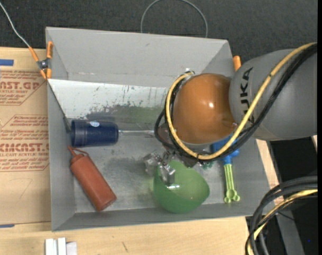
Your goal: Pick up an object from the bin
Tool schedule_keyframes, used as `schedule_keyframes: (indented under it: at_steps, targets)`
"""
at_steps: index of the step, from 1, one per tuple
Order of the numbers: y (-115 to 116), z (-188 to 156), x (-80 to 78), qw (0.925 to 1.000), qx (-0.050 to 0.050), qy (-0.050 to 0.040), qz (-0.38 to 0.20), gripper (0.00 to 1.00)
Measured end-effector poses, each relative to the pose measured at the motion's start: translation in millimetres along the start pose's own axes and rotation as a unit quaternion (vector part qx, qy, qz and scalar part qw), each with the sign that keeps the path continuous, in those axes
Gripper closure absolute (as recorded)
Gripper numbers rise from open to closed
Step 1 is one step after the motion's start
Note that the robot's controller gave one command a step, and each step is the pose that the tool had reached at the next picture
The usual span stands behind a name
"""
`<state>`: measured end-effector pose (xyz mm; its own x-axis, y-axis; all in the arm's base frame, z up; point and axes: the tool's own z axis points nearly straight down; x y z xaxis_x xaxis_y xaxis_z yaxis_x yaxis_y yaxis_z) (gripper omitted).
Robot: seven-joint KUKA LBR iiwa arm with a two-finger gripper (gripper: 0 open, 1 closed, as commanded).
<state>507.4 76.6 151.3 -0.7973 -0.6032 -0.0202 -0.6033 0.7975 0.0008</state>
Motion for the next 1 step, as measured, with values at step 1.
schedule_keyframes:
  at_steps: [1]
  targets:
    - [-5.0,-95.6,8.2,1.0000,-0.001,0.0012,0.007,1.00]
